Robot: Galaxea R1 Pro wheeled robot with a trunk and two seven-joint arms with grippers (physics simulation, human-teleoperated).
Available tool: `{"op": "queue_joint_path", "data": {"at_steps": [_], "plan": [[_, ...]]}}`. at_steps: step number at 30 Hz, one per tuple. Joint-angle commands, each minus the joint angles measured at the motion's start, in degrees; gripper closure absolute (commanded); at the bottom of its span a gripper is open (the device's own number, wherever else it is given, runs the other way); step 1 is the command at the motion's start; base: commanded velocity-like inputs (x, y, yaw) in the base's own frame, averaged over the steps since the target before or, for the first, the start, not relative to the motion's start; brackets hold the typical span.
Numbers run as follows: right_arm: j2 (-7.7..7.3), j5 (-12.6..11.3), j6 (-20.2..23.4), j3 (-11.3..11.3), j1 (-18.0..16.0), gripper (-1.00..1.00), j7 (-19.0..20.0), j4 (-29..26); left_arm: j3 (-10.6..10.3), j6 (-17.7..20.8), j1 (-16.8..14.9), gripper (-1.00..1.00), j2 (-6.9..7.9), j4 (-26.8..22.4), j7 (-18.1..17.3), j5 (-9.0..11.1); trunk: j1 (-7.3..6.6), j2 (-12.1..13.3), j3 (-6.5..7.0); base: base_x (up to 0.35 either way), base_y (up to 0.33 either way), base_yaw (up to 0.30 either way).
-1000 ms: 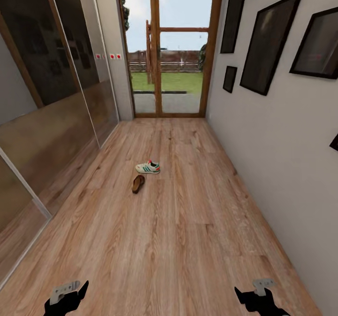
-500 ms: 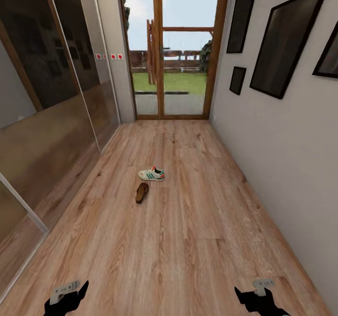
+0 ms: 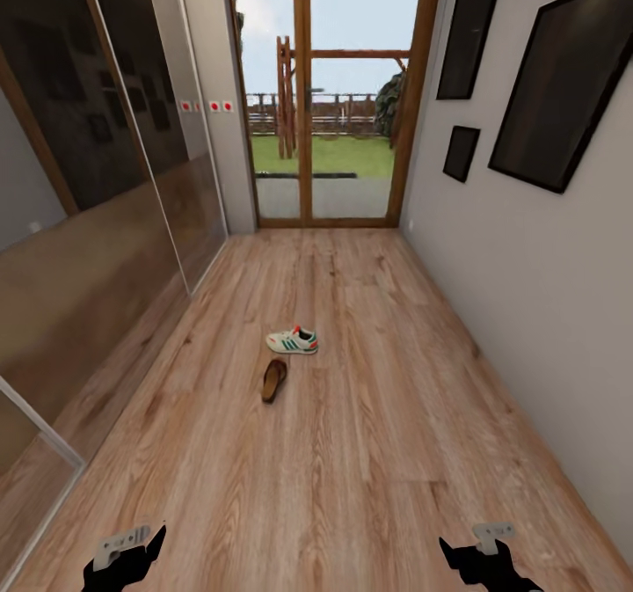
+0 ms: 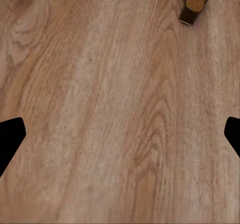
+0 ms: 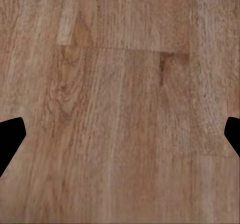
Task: Pick up the two gym shoes and the two sandals from the corridor floor and place them onto the hallstand (shoe rack) in the corridor, making sure they are on the rack and not on the floor. Arrange them so the two gym shoes are next to each other and the two sandals are next to each other.
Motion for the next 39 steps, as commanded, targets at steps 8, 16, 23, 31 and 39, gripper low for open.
{"op": "queue_joint_path", "data": {"at_steps": [8, 16, 23, 31, 39], "plan": [[0.00, 0.5, -0.2, -0.5, 0.0, -1.00, 0.3, 0.0, 0.5, -0.1, -0.1, -1.00, -0.04, 0.1, -0.5, -0.1, 0.02, 0.0, -0.05, 0.312, 0.154, 0.000], [0.00, 0.5, -0.2, -0.5, 0.0, -1.00, 0.3, 0.0, 0.5, -0.1, 0.0, -1.00, -0.04, 0.1, -0.5, -0.1, 0.02, 0.0, -0.05, 0.312, 0.148, 0.000], [0.16, 0.3, -0.2, -0.6, 0.0, -1.00, 0.4, 0.0, 0.5, -0.1, -0.1, -1.00, -0.04, 0.1, -0.5, -0.1, 0.02, 0.0, -0.05, 0.319, 0.098, 0.000], [0.09, 0.4, -0.2, -0.6, 0.0, -1.00, 0.3, 0.0, 0.5, -0.1, 0.0, -1.00, -0.04, 0.1, -0.5, -0.1, 0.02, 0.0, -0.02, 0.334, 0.005, -0.016], [0.00, 0.4, -0.2, -0.6, -0.1, -1.00, 0.3, 0.0, 0.5, -0.1, -0.1, -1.00, -0.04, 0.1, -0.5, -0.1, 0.02, 0.0, 0.23, 0.335, 0.000, -0.196]]}}
